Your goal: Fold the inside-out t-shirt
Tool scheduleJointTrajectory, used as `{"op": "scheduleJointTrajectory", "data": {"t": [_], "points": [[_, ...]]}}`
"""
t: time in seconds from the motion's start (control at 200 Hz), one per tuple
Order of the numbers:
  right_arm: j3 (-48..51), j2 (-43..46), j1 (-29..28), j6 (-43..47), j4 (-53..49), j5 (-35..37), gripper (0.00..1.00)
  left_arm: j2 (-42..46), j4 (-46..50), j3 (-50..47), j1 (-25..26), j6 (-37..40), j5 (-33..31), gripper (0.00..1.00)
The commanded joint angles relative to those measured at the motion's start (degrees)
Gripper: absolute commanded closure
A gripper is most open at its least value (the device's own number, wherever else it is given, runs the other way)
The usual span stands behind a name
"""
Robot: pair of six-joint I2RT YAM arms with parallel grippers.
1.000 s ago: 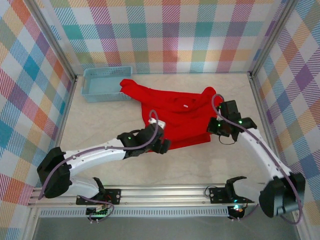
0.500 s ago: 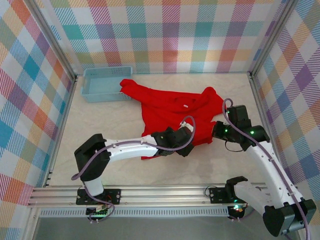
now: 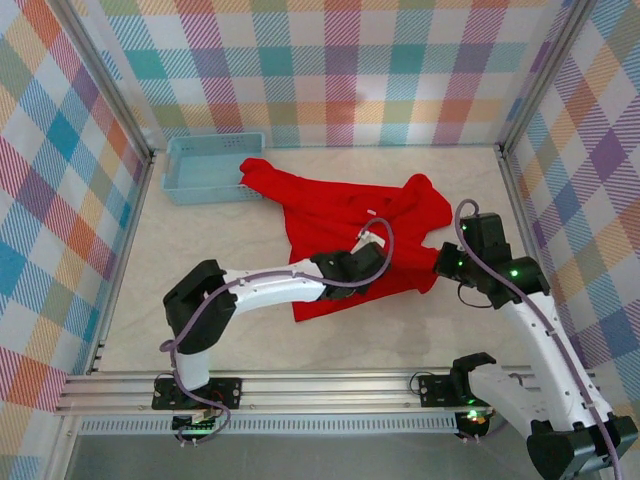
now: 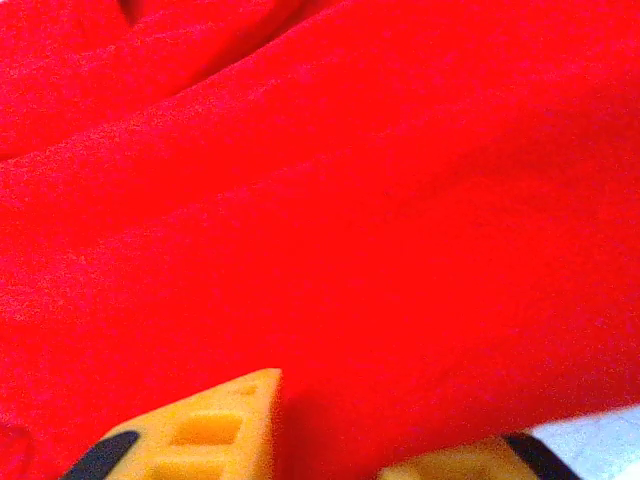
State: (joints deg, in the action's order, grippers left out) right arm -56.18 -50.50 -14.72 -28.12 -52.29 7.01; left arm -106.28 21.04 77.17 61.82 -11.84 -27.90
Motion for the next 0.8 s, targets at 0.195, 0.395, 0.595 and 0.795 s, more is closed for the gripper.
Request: {"op": "scheduleJointTrajectory", "data": {"t": [0.195, 0.395, 0.595, 0.795], "points": [[8.29, 6.40, -0.33, 1.53, 12.58, -8.31, 0.51, 6.52, 2.68, 7.55, -0.63, -0.90, 6.83, 1.00], [22.15, 18.68, -10.63, 0.24, 30.60, -13.28, 0.39, 7.56, 5.11, 11.06, -2.61, -1.64, 9.82, 1.00], [34.29, 16.44, -24.35, 0.61, 48.43, -6.16, 0.43, 7.76, 7.89, 14.30, -3.37, -0.89, 11.29, 1.00], [37.48, 1.18, -29.57, 5.08, 59.91, -1.64, 0.46, 8.93, 9.81, 15.89, -3.46, 0.22, 10.63, 1.00]]}}
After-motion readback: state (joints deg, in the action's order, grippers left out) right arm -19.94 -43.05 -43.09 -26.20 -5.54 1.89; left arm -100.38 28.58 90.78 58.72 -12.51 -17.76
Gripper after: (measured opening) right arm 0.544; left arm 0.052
